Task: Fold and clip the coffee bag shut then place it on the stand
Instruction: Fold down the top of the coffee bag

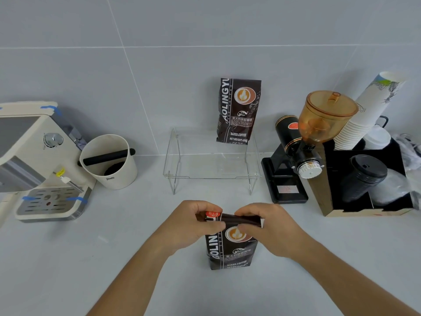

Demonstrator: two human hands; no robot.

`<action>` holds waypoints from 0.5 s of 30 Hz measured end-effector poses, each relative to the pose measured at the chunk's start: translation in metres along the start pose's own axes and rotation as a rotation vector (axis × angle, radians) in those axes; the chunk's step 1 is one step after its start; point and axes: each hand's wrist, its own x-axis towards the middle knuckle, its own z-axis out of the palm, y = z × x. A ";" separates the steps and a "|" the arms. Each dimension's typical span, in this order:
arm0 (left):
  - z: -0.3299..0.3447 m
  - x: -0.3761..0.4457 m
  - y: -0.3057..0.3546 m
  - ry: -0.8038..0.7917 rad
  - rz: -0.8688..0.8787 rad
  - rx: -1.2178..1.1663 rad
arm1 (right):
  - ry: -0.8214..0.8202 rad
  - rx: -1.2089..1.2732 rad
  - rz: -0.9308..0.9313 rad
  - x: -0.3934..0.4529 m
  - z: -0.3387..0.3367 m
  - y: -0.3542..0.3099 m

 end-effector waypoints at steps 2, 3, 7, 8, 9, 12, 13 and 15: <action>-0.005 0.000 -0.006 -0.036 0.067 0.113 | -0.010 -0.003 -0.007 0.001 0.001 0.002; -0.005 0.000 -0.008 -0.027 0.112 0.166 | -0.014 -0.004 -0.013 0.002 0.001 0.002; -0.004 -0.001 -0.013 0.043 0.264 0.333 | -0.032 -0.023 -0.065 0.003 0.002 0.004; -0.003 -0.001 -0.015 0.049 0.301 0.363 | -0.038 -0.028 -0.077 0.003 0.001 0.005; -0.002 -0.001 -0.017 0.053 0.331 0.381 | -0.044 -0.032 -0.087 0.003 0.000 0.006; 0.001 -0.002 -0.023 0.090 0.388 0.387 | -0.058 -0.057 -0.126 0.002 -0.004 0.009; 0.001 -0.002 -0.025 0.108 0.407 0.390 | -0.064 -0.069 -0.152 0.002 -0.005 0.010; 0.002 -0.002 -0.029 0.135 0.449 0.381 | -0.090 -0.098 -0.203 0.001 -0.011 0.013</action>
